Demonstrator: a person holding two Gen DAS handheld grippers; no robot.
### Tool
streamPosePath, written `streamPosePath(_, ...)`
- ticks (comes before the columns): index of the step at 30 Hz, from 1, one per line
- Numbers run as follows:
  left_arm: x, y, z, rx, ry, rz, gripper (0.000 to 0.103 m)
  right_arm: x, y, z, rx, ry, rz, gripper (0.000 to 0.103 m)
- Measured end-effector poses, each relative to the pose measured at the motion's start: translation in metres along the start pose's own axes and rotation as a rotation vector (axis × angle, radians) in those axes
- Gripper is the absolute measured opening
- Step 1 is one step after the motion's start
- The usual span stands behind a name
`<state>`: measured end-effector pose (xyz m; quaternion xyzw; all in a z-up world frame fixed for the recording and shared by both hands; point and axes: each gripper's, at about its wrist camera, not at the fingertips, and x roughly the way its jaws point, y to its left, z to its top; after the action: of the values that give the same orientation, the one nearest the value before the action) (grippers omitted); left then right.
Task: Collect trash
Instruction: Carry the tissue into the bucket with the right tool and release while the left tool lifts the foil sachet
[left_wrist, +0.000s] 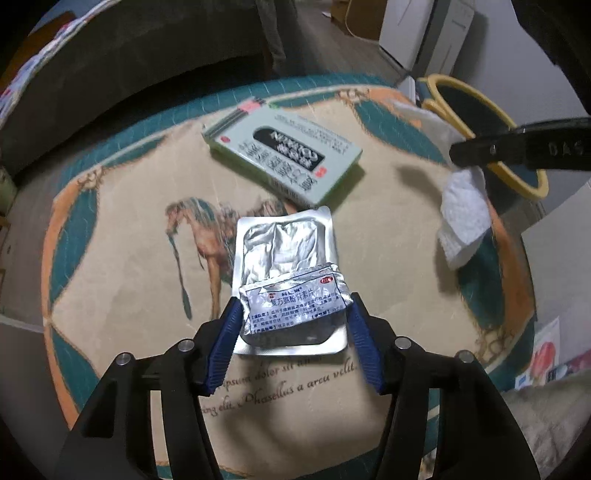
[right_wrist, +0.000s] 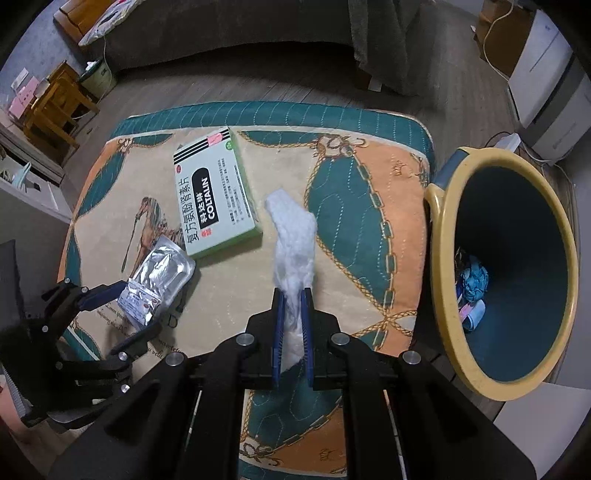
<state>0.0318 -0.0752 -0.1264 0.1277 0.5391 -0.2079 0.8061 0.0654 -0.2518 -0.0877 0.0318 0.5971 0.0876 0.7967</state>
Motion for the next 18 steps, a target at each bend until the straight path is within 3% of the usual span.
streamPosePath(7,-0.005,0.007,0.004,-0.023,-0.011,-0.007,0.059,-0.003,-0.004,0.001,0.008,-0.010,-0.003,0.009)
streamPosePath(18,-0.038,0.023,0.029,-0.052,-0.136,0.046,0.059,-0.028,-0.019,0.011,0.041,-0.092,-0.022,0.009)
